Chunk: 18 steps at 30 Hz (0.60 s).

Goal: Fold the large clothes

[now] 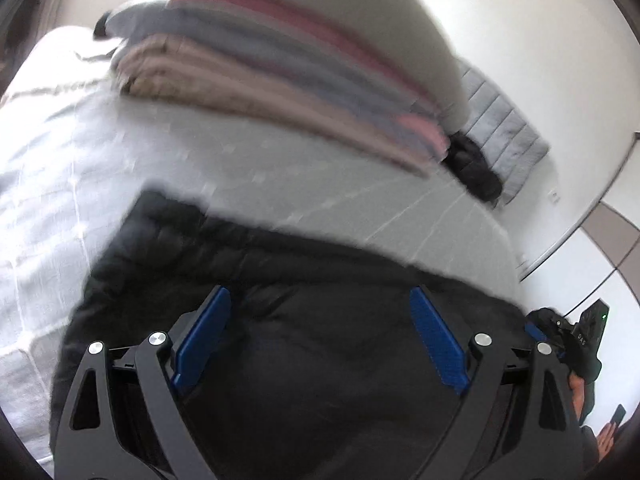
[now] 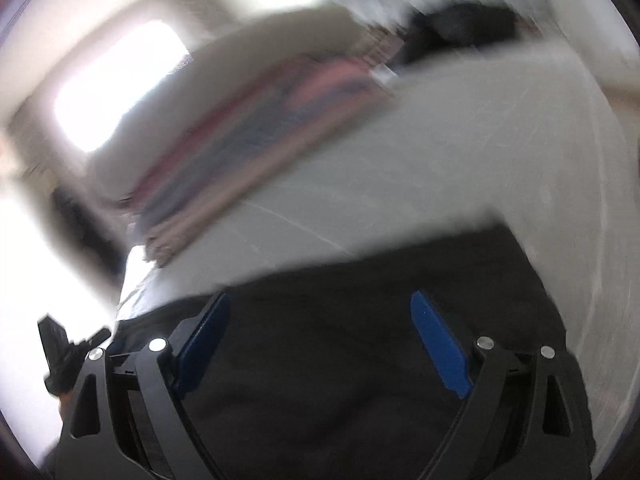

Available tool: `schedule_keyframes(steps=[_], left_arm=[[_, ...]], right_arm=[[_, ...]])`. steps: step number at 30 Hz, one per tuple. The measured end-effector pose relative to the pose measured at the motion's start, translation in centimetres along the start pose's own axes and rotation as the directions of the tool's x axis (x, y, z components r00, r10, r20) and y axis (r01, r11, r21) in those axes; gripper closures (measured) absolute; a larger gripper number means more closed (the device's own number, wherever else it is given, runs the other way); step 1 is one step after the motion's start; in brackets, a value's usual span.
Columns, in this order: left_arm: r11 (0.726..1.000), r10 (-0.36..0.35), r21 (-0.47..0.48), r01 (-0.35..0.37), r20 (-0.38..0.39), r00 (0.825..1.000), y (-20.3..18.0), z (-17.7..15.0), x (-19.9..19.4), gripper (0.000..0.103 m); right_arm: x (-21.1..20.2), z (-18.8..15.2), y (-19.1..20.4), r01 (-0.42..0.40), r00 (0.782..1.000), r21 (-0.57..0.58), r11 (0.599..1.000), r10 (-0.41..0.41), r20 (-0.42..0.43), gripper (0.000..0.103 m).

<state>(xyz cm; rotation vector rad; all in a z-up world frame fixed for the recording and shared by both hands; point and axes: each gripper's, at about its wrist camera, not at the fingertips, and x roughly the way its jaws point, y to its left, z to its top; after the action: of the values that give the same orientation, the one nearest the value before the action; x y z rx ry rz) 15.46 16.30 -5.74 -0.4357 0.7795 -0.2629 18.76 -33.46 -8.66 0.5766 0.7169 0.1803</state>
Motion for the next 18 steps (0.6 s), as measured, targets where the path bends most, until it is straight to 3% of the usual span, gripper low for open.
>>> schedule_keyframes(steps=[1, 3, 6, 8, 11, 14, 16, 18], left_arm=[[1.000, -0.014, -0.002, 0.014, -0.009, 1.000, 0.3, -0.3, 0.5, 0.016], [0.999, 0.014, 0.031, -0.013, -0.017, 1.000, -0.1, -0.5, 1.0, 0.016], [0.997, 0.053, 0.056, -0.053, -0.007, 0.999, -0.9, -0.5, 0.6, 0.016], [0.997, 0.038, 0.058, -0.040, 0.036, 0.999, -2.0, -0.5, -1.1, 0.016], [0.990, 0.040, 0.131, -0.054, 0.112, 0.993, -4.7, -1.1, -3.2, 0.016], [0.981, 0.023, 0.187, -0.044, 0.111, 0.994, -6.7, -2.3, -3.3, 0.015], [0.972, 0.031, 0.229, -0.047, 0.070, 0.997, -7.3, -3.2, -2.1, 0.015], [0.969, 0.039, 0.245, -0.042, 0.016, 0.999, -6.9, -4.2, -0.5, 0.015]], right_arm=[[1.0, -0.7, -1.9, -0.035, 0.999, 0.062, 0.997, 0.037, -0.030, 0.015], [1.3, -0.7, -2.1, -0.033, 0.999, 0.061, 0.998, 0.036, -0.041, 0.015], [0.2, -0.9, -0.4, 0.021, 0.999, 0.013, 1.000, -0.021, -0.029, 0.015], [-1.4, -1.3, 2.4, -0.011, 1.000, -0.054, 0.998, 0.011, -0.001, 0.015], [-4.2, -1.7, 5.9, 0.091, 0.992, -0.215, 0.972, -0.068, 0.110, 0.015], [-3.9, -1.9, 5.4, 0.229, 0.967, -0.223, 0.947, -0.196, 0.160, 0.015], [-2.0, -2.6, 3.2, 0.298, 0.954, -0.208, 0.932, -0.283, 0.098, 0.015], [0.0, -3.0, 0.7, 0.267, 0.963, -0.143, 0.953, -0.270, -0.001, 0.014]])
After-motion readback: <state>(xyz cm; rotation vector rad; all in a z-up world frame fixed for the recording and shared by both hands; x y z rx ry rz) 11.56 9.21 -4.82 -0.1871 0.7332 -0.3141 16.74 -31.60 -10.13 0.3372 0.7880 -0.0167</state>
